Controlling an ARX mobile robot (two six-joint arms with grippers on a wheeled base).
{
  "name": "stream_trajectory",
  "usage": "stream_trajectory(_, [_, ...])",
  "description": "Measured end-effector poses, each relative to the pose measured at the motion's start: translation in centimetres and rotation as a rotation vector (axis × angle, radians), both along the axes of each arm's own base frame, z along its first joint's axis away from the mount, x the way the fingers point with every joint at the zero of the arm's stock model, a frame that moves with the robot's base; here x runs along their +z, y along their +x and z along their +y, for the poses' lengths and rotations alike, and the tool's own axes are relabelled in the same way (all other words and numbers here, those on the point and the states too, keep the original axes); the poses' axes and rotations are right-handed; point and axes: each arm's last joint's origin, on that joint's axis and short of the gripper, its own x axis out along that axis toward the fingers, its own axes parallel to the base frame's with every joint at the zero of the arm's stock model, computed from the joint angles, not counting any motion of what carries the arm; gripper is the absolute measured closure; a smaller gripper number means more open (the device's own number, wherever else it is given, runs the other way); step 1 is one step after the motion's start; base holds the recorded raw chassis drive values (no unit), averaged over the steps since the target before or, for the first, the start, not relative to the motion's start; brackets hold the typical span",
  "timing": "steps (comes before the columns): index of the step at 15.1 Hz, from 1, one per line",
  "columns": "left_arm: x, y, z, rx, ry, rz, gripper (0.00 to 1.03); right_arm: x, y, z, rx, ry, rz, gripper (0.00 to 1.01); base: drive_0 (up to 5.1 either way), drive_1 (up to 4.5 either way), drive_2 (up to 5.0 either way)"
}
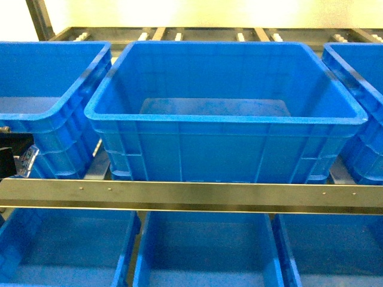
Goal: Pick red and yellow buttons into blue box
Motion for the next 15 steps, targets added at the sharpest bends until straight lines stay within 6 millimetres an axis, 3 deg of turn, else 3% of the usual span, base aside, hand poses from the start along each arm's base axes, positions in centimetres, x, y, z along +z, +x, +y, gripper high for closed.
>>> stream_trajectory(2, [0.02, -0.01, -0.13, -0.008, -0.001, -0.002, 0.75, -0.04, -0.02, -0.01, -0.004, -0.002, 0.004, 0.70, 0.0, 0.00, 0.0])
stream_trajectory(6, [0.01, -0.03, 0.00, -0.001, -0.001, -0.002, 0.75, -0.06, -0.04, -0.01, -0.003, -0.001, 0.004, 0.70, 0.0, 4.11, -4.1])
stream_trajectory(9, [-0.04, 0.00, 0.01, 0.002, 0.001, 0.000, 0.75, -0.04, -0.04, 0.00, 0.000, 0.000, 0.002, 0.70, 0.0, 0.00, 0.0])
stream_trajectory(12, [0.07, -0.05, -0.04, -0.004, -0.002, -0.007, 0.75, -0.08, -0.05, -0.01, -0.003, -0.001, 0.006, 0.70, -2.6, 3.79, -1.1])
stream_trajectory(15, [-0.03, 0.00, 0.14, 0.010, 0.002, -0.002, 0.75, -0.05, -0.04, 0.11, 0.008, 0.000, 0.003, 0.70, -0.1, -0.15, -0.1])
